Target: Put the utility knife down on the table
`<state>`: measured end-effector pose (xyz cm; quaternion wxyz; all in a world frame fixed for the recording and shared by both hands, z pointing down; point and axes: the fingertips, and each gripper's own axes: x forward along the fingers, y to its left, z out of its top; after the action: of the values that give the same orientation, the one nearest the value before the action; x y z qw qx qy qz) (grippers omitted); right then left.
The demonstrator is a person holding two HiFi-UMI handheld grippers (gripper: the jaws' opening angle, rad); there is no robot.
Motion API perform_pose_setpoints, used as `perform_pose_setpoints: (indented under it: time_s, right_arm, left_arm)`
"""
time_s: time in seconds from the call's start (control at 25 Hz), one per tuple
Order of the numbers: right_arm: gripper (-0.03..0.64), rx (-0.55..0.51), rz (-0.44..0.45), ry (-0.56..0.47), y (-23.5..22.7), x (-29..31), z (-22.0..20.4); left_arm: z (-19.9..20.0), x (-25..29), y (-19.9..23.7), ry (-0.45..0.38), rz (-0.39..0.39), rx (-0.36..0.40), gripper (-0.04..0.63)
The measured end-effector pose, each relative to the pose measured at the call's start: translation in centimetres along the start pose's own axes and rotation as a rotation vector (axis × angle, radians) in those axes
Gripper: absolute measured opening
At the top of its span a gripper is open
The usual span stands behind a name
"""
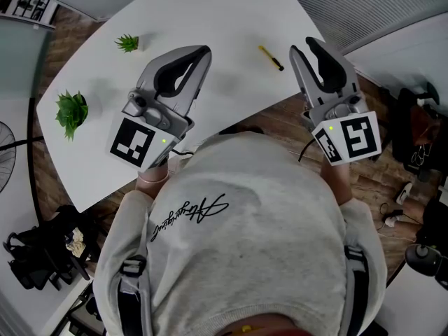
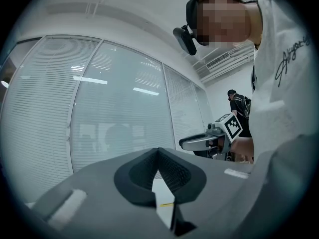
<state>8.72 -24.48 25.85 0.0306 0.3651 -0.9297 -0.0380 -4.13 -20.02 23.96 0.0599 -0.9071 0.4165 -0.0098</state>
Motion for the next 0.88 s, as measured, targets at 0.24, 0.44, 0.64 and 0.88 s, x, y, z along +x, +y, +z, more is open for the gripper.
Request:
perform_pose_setpoints:
  time_s: [0.24, 0.44, 0.64, 0.88]
  right_arm:
    - [0.089, 0.000, -0.003, -0.022, -0.1, -0.4, 0.6]
    - [0.078, 0.009, -0.001, -0.038, -0.1, -0.6, 0.8]
    - [0.054, 0.000, 0.008, -0.042, 0.0, -0.5, 0.9]
    - [0.033, -0.002, 0.008, -0.049, 0.0, -0.4, 1.1]
  left_arm:
    - [-0.1, 0.2, -0.1, 0.003, -0.002, -0.001, -0.011]
    - [0.0, 0.3, -0.2, 0.001, -0.003, -0.002, -0.011]
    - [0.0, 0.4, 0.0, 0.002, 0.003, 0.001, -0.011]
    - [0.1, 0.3, 0.1, 0.001, 0.006, -0.001, -0.011]
